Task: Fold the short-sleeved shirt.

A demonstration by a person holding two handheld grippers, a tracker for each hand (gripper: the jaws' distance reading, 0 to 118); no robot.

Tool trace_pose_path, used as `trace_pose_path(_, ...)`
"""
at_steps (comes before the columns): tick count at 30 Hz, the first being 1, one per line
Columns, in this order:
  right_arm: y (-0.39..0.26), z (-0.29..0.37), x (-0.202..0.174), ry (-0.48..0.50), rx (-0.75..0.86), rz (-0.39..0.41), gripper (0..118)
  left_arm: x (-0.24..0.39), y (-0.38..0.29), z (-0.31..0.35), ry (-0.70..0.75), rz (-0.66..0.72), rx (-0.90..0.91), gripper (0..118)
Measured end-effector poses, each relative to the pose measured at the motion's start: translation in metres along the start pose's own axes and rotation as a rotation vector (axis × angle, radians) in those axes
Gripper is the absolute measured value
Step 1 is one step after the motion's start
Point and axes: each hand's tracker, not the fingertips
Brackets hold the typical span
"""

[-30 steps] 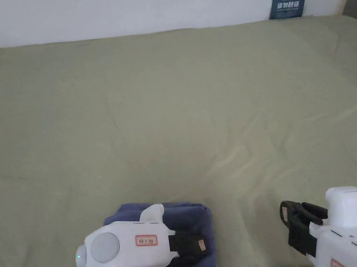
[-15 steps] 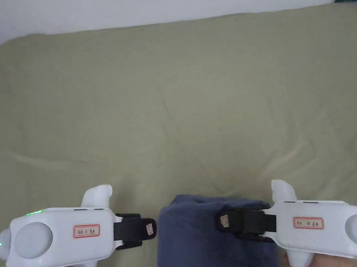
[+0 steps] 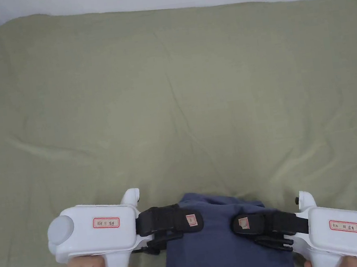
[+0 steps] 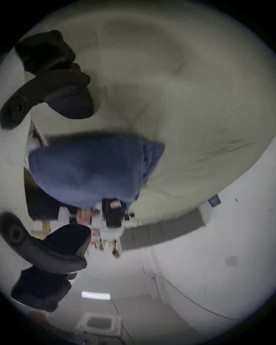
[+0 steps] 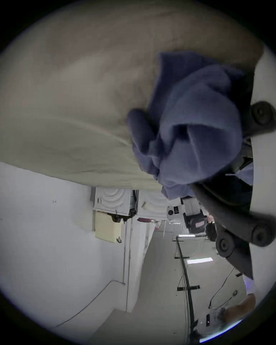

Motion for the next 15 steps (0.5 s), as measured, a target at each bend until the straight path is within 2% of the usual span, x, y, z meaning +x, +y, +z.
trace_pose_path(1, 0.000, 0.000, -0.001, -0.002, 0.002, -0.001, 0, 0.000, -0.001, -0.005, -0.013, 0.005, -0.009, 115)
trace_pose_path(2, 0.000, 0.001, -0.001, -0.004, 0.002, -0.001, 0, 0.004, -0.002, -0.010, 0.038, -0.005, -0.012, 115)
trace_pose_path(3, -0.001, 0.001, -0.002, -0.008, 0.006, -0.005, 0, 0.006, -0.004, -0.012, 0.176, -0.053, 0.005, 105)
trace_pose_path(4, -0.003, 0.000, -0.008, -0.023, 0.005, -0.002, 0, 0.003, -0.003, -0.013, 0.210, -0.060, -0.001, 91)
trace_pose_path(5, -0.004, 0.000, -0.014, -0.061, 0.002, 0.024, 0, -0.001, -0.003, -0.008, 0.114, 0.003, 0.001, 69)
trace_pose_path(6, -0.007, 0.001, -0.022, -0.085, 0.016, 0.063, 0, 0.002, -0.003, -0.003, 0.087, 0.033, 0.013, 35)
trace_pose_path(7, -0.009, 0.002, -0.031, -0.097, 0.015, 0.092, 0, 0.009, -0.003, 0.002, 0.120, -0.014, 0.019, 29)
trace_pose_path(8, -0.011, 0.003, -0.039, -0.105, 0.008, 0.113, 0, 0.014, -0.001, 0.008, 0.131, -0.049, 0.014, 29)
trace_pose_path(11, -0.018, 0.004, -0.059, -0.052, -0.010, 0.158, 0, 0.029, 0.006, 0.046, 0.158, -0.075, 0.045, 29)
trace_pose_path(15, -0.023, -0.001, -0.081, -0.066, -0.022, 0.226, 0, 0.014, 0.030, 0.130, 0.252, -0.075, 0.122, 29)
